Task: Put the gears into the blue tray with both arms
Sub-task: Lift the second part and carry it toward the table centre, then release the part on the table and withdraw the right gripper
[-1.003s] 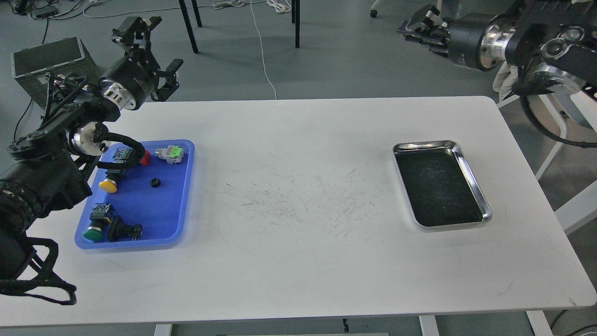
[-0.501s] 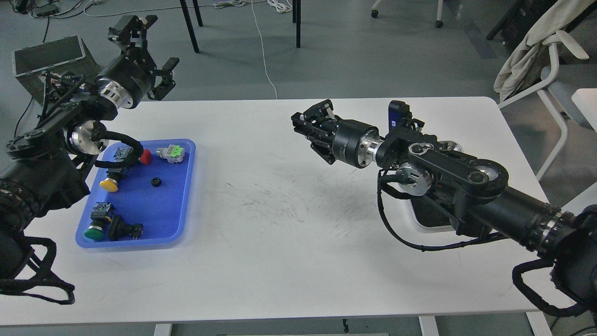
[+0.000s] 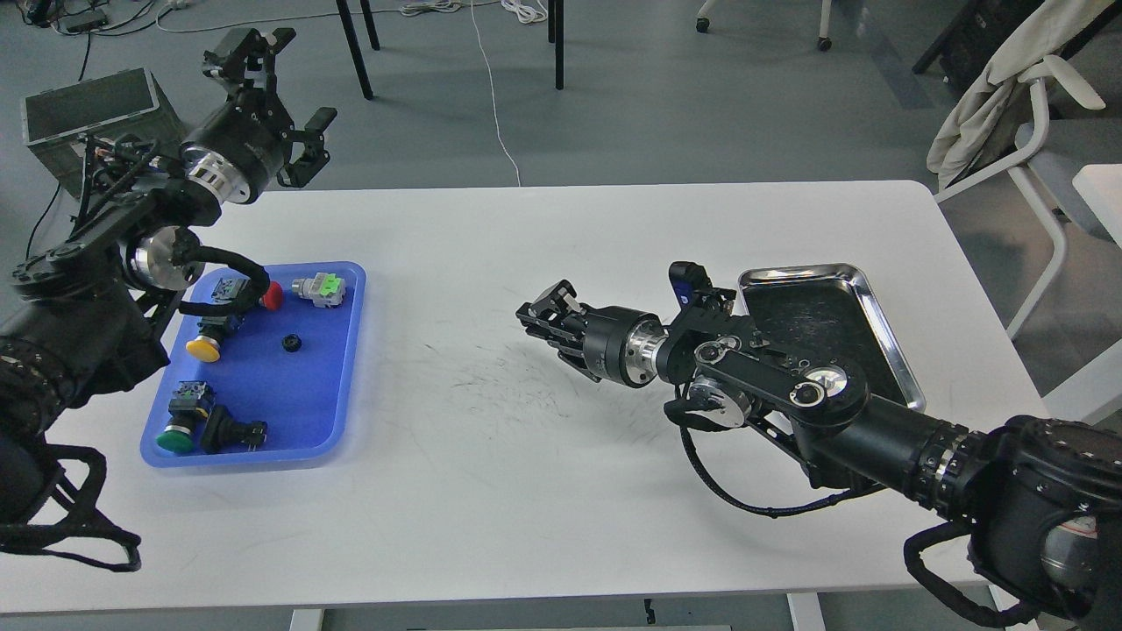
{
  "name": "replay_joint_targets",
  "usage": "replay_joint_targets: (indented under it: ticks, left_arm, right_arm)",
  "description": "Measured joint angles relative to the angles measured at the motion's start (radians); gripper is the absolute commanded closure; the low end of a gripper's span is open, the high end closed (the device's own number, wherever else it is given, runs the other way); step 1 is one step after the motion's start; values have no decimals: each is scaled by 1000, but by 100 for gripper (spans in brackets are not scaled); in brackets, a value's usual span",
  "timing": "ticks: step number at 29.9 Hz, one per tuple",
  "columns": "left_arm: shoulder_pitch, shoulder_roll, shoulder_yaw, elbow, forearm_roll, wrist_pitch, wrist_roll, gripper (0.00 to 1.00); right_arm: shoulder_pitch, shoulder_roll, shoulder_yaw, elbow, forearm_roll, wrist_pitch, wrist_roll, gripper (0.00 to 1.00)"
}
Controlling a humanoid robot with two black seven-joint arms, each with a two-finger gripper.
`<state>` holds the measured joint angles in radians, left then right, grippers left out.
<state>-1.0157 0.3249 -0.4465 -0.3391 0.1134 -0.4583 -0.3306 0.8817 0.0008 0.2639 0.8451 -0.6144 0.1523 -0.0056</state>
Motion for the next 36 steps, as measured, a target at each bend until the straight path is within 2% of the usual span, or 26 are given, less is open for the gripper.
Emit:
replay_joint_targets:
  ticks: [16, 17, 20, 21, 22, 23, 25, 26, 36]
  left_arm:
    - [6, -2, 0, -7, -2, -2, -5, 2]
    - [7, -3, 0, -7, -2, -2, -5, 2]
    - [9, -2, 0, -8, -2, -2, -7, 2]
    - [10, -1, 0, -8, -1, -2, -7, 2]
    - [11, -1, 0, -8, -1, -2, -7, 2]
    - [11, 0, 0, -8, -1, -2, -8, 2]
    - [12, 0, 0, -8, -1, -2, -8, 2]
    - [12, 0, 0, -7, -2, -2, -8, 2]
    - [13, 8, 0, -2, 8, -2, -6, 2]
  right_arm:
    - [-34, -1, -145, 40, -50, -2, -3, 94]
    - [-36, -1, -148, 40, -67, -3, -3, 92]
    - [-38, -1, -151, 40, -89, -11, -4, 69]
    - [-39, -1, -151, 40, -91, -17, -4, 54]
    - [-39, -1, -152, 40, -91, -22, -4, 32]
    - [-39, -1, -152, 41, -91, -29, -4, 20]
    - [-39, -1, -152, 43, -89, -39, -4, 12]
    - [-39, -1, -152, 47, -87, -44, -4, 1]
    - [9, -1, -127, 48, -84, -56, -5, 0]
